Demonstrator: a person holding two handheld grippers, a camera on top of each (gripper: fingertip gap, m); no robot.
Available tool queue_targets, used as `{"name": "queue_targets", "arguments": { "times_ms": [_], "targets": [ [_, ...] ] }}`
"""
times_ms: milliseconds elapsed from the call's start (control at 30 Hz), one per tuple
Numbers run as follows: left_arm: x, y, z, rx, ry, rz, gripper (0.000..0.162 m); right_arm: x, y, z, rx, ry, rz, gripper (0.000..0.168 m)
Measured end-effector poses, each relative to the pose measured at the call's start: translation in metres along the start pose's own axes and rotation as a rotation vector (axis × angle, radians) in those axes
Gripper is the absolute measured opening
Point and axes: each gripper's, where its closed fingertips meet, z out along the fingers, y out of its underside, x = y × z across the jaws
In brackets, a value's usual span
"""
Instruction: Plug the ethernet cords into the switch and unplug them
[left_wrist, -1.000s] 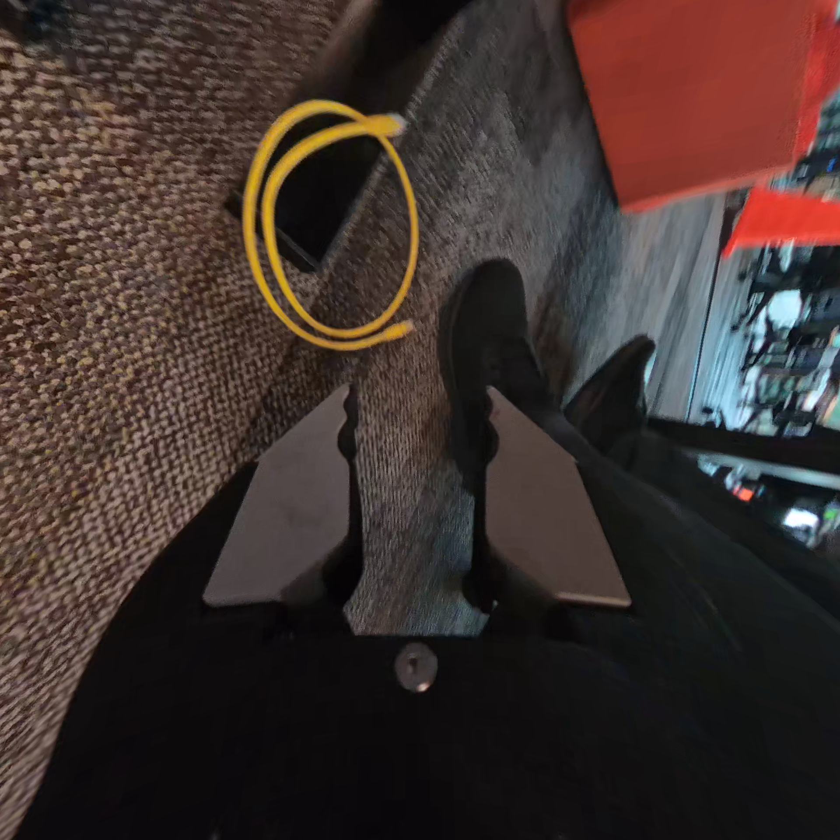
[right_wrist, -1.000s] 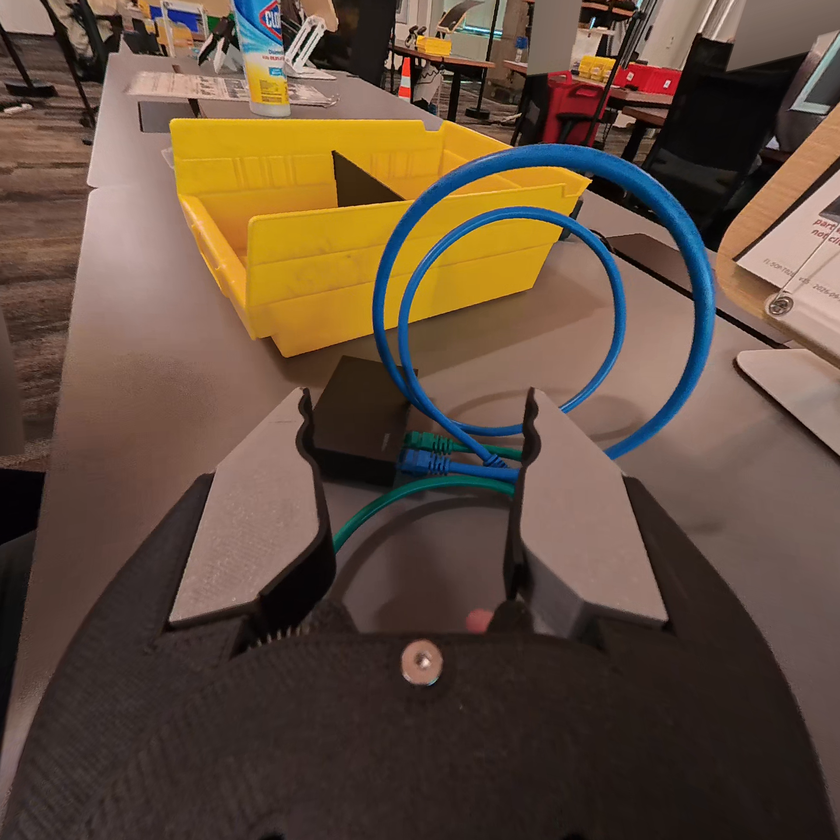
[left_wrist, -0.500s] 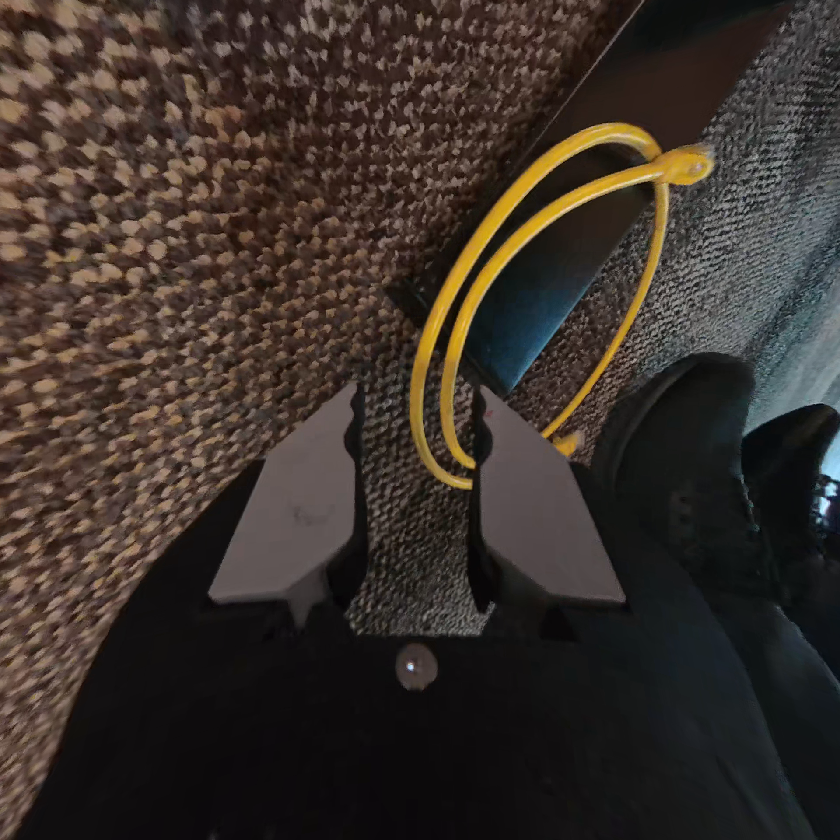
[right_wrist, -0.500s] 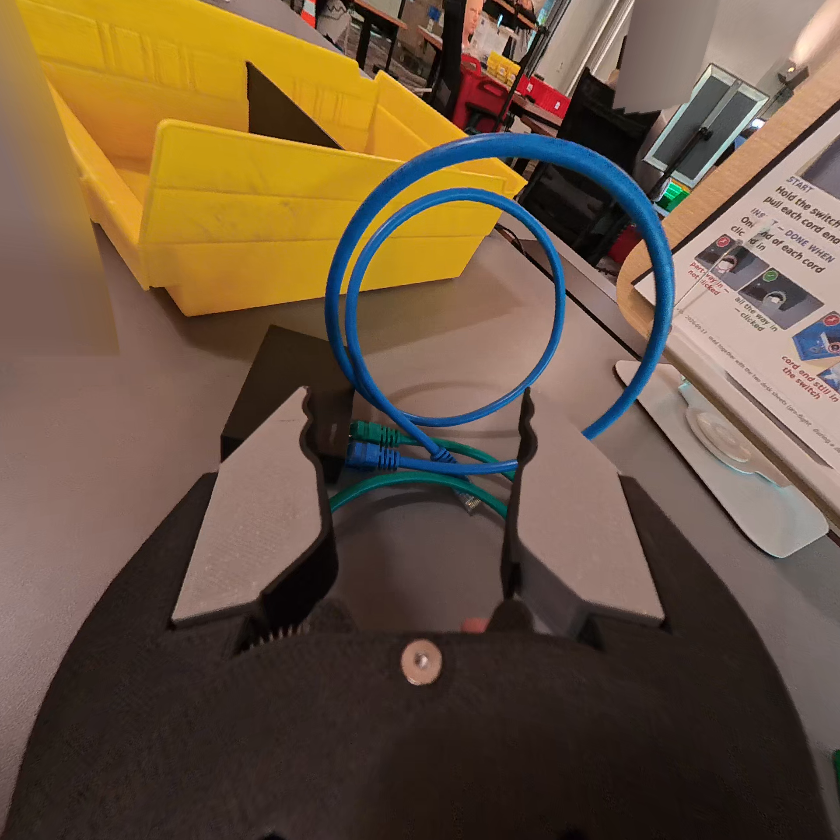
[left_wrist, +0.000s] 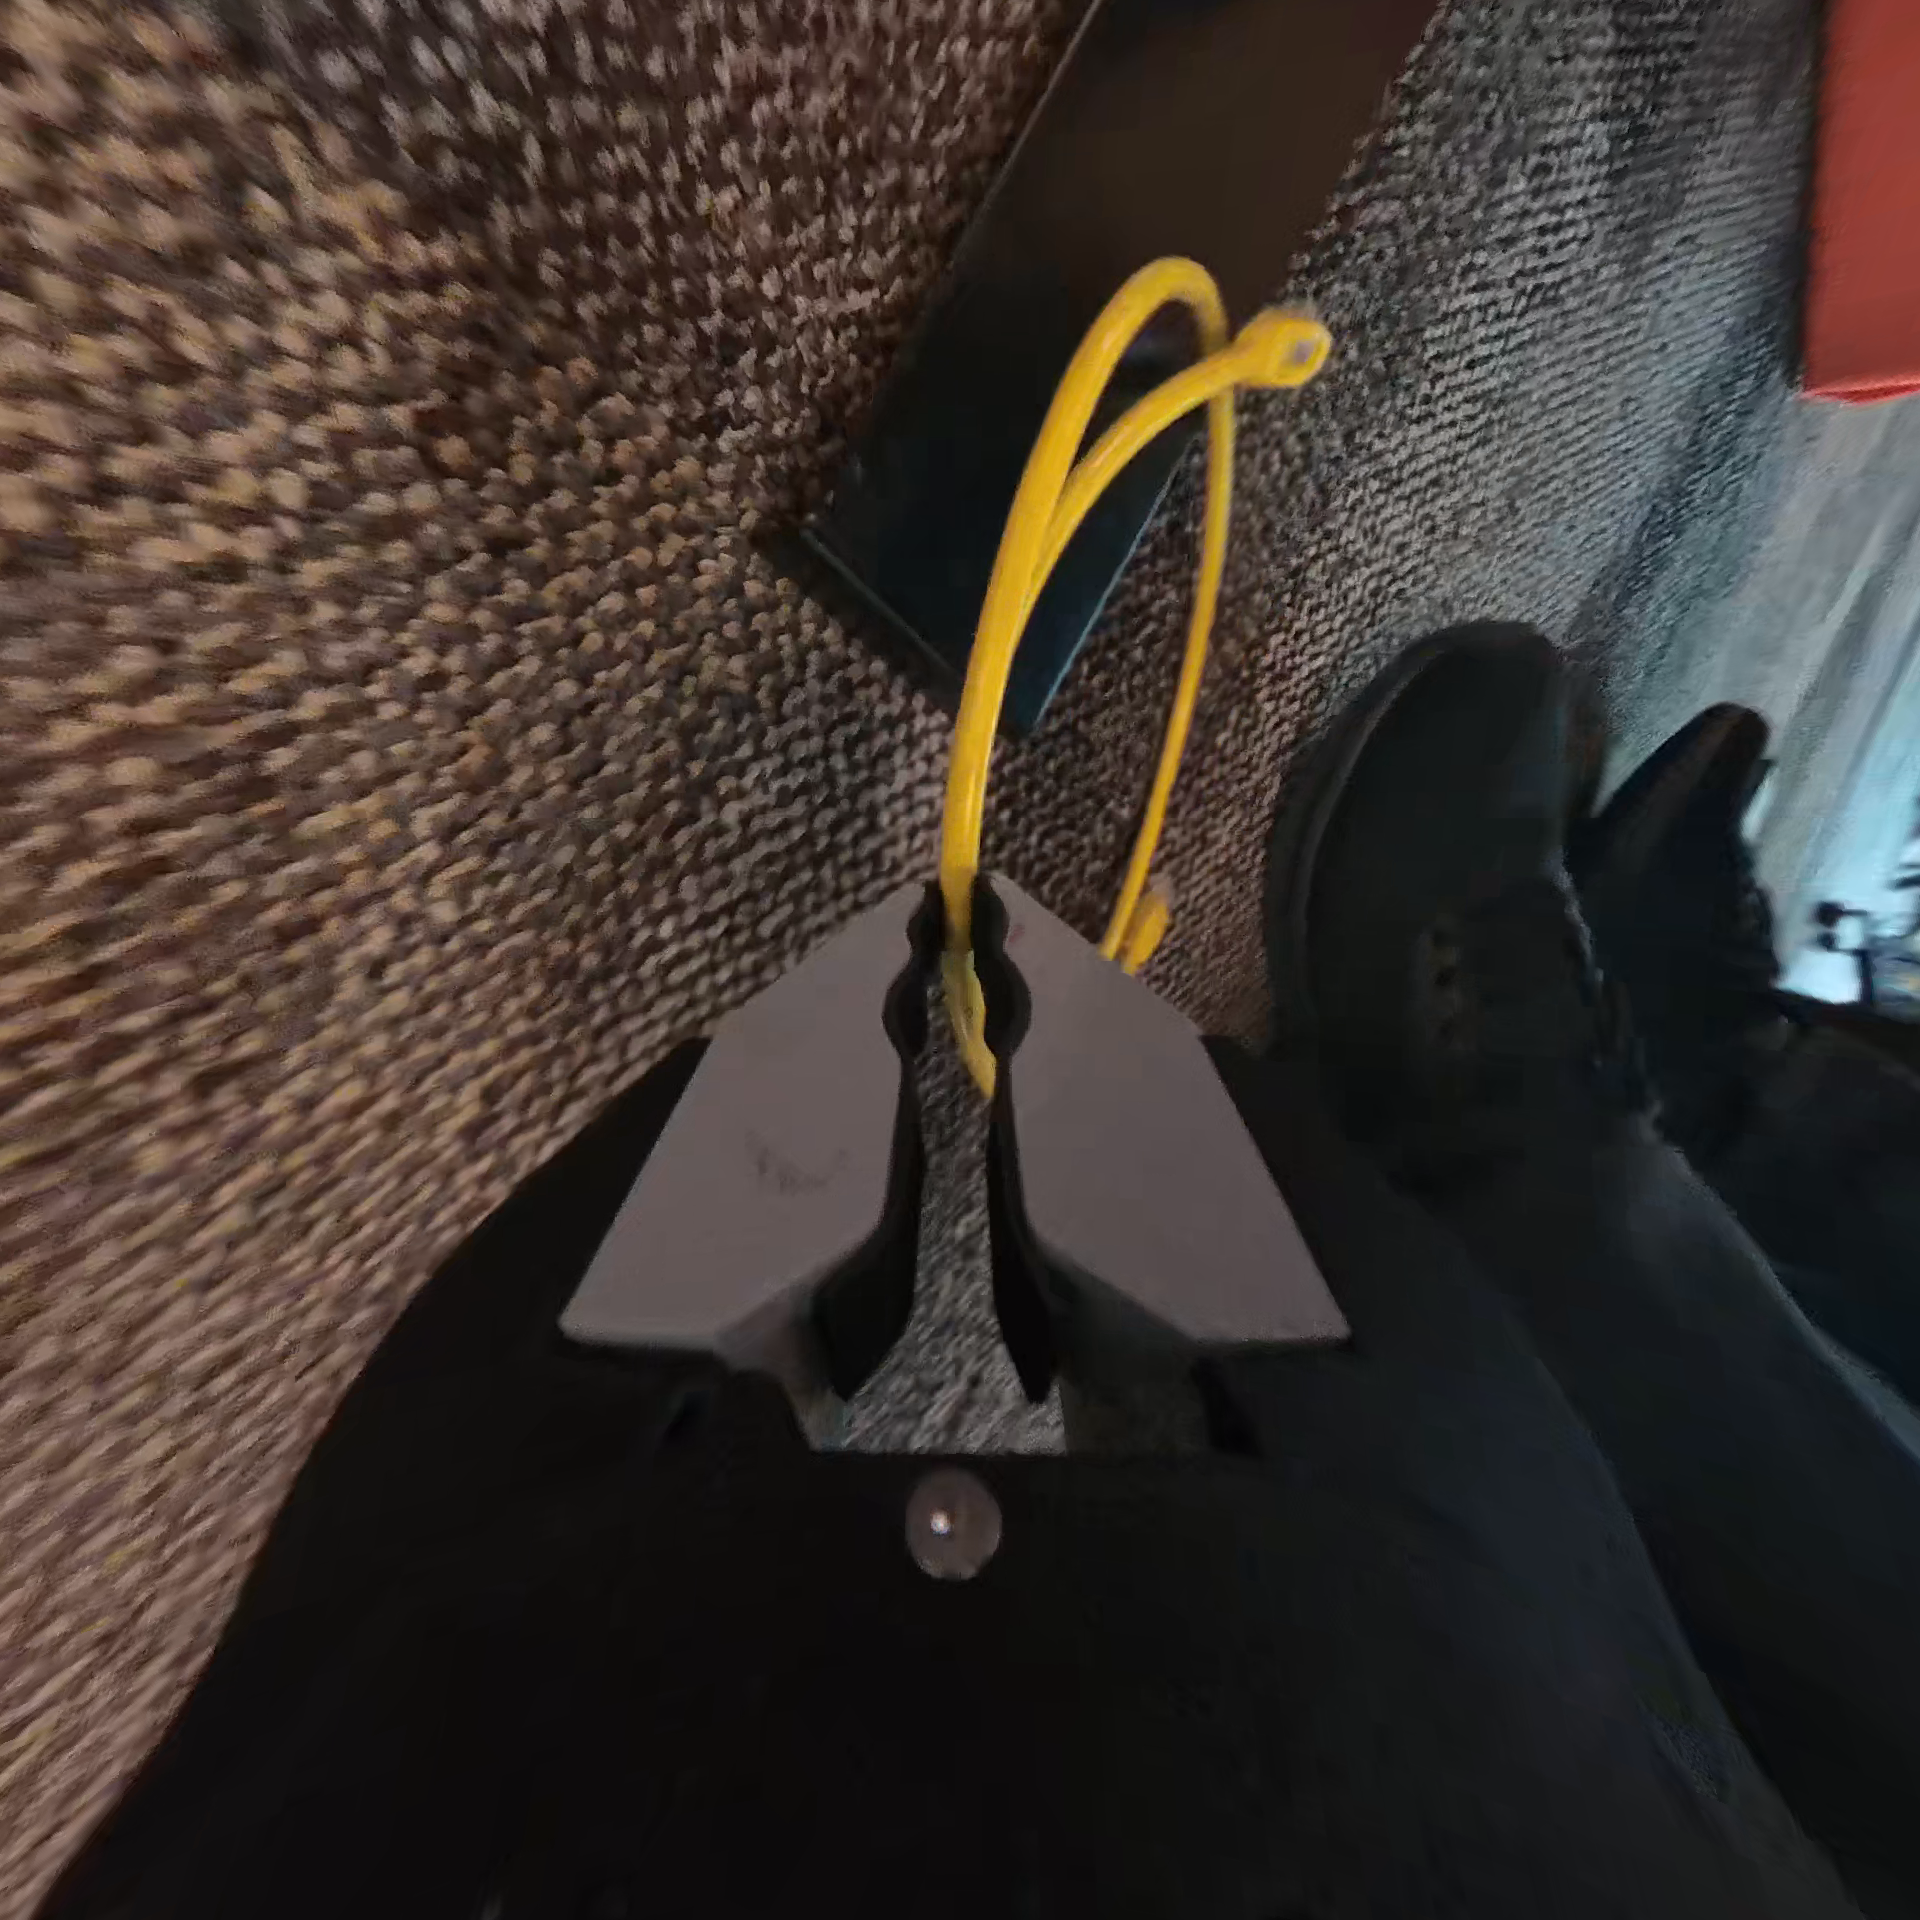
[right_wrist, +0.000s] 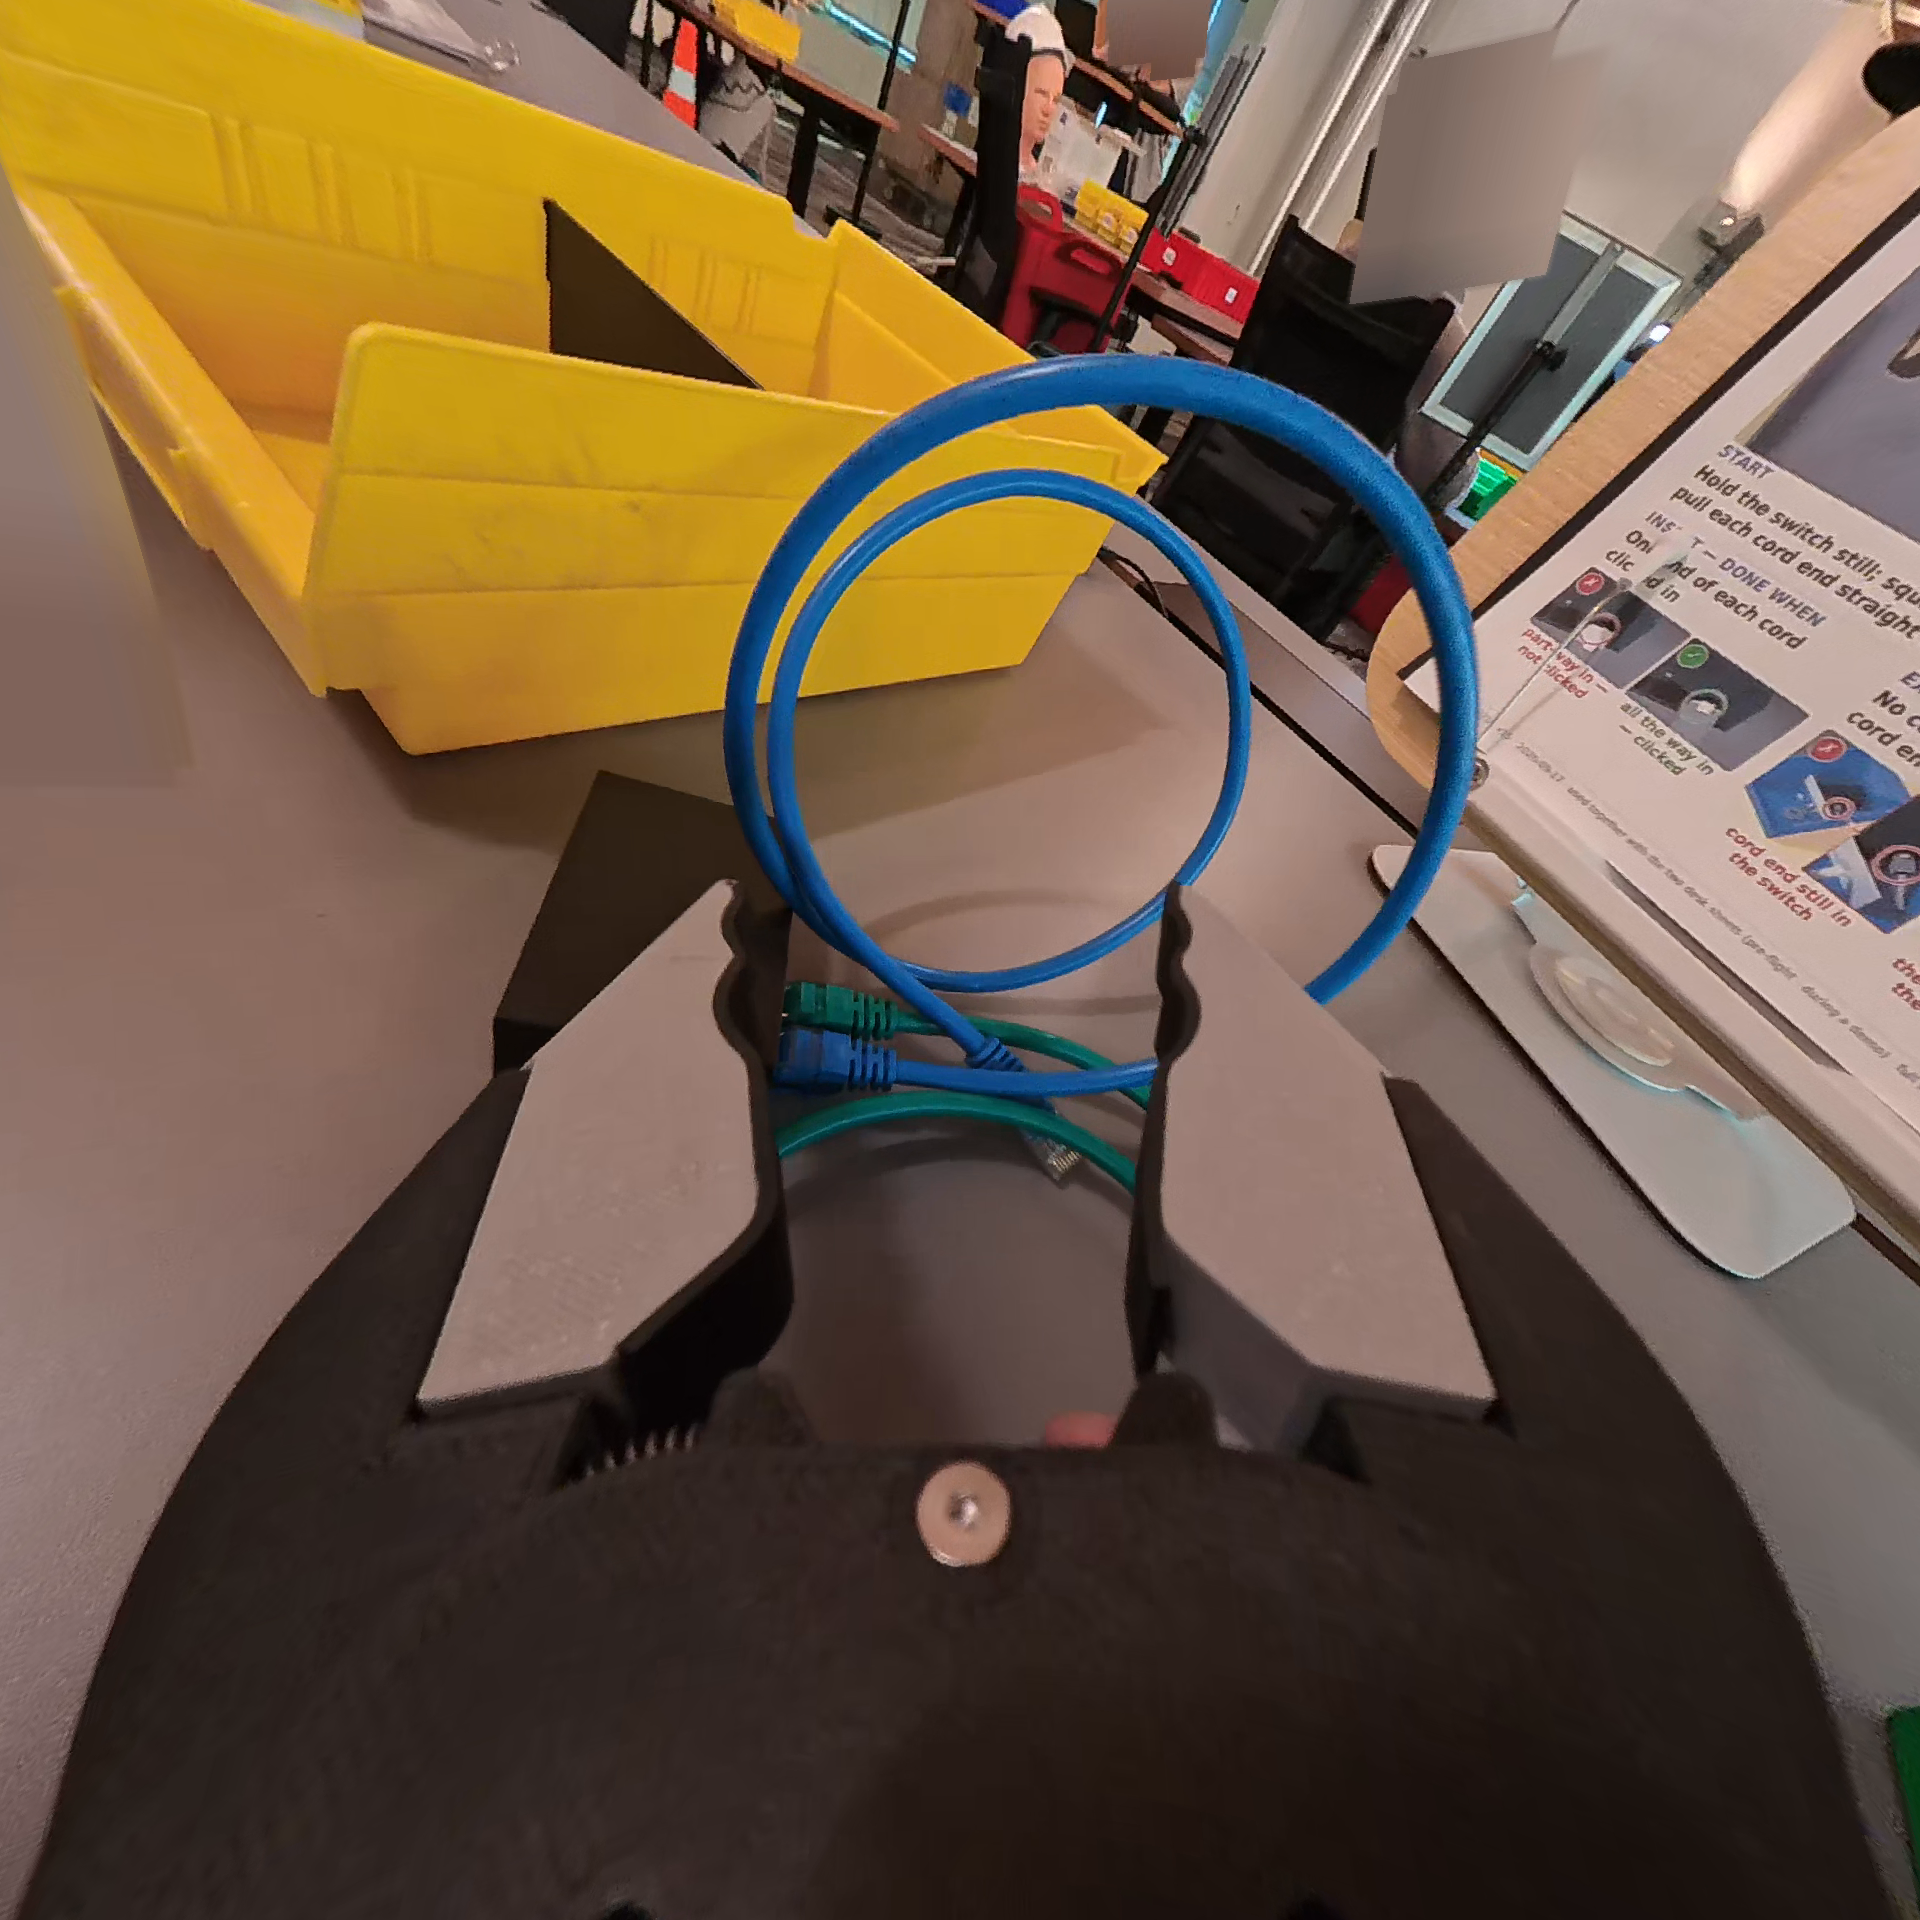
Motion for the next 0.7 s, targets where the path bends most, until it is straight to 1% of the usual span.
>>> {"name": "queue_targets", "arguments": {
  "times_ms": [33, 133, 200, 267, 367, 433, 533, 600, 633, 700],
  "targets": [
    [0.000, 0.001, -0.015, 0.015, -0.030, 0.050, 0.003, -0.001, -0.001, 0.000, 0.005, -0.007, -0.001, 0.074],
    [0.008, 0.005, -0.066, 0.062, -0.114, 0.196, 0.003, -0.009, -0.005, 0.000, 0.030, -0.045, -0.008, 0.074],
    [0.019, 0.004, -0.108, 0.111, -0.151, 0.274, 0.003, -0.013, -0.007, 0.000, 0.040, -0.068, -0.012, 0.073],
    [0.035, 0.002, -0.157, 0.159, -0.184, 0.348, 0.003, -0.019, -0.008, 0.000, 0.044, -0.105, -0.014, 0.075],
    [0.067, -0.005, -0.239, 0.258, -0.248, 0.489, 0.003, -0.027, -0.016, -0.003, 0.089, -0.152, -0.010, 0.072],
    [0.099, -0.009, -0.299, 0.350, -0.282, 0.609, 0.003, -0.030, -0.020, -0.006, 0.112, -0.183, 0.010, 0.072],
    [0.158, -0.004, -0.386, 0.473, -0.334, 0.805, 0.003, -0.037, -0.025, -0.011, 0.145, -0.265, 0.083, 0.083],
    [0.198, 0.001, -0.439, 0.546, -0.381, 0.927, 0.003, -0.043, -0.031, -0.016, 0.170, -0.324, 0.132, 0.086],
    [0.218, 0.002, -0.463, 0.563, -0.422, 0.998, 0.003, -0.045, -0.032, -0.018, 0.174, -0.336, 0.135, 0.090],
    [0.256, -0.002, -0.508, 0.594, -0.574, 1.135, 0.003, -0.052, -0.032, -0.020, 0.167, -0.359, 0.113, 0.093]
  ]
}}
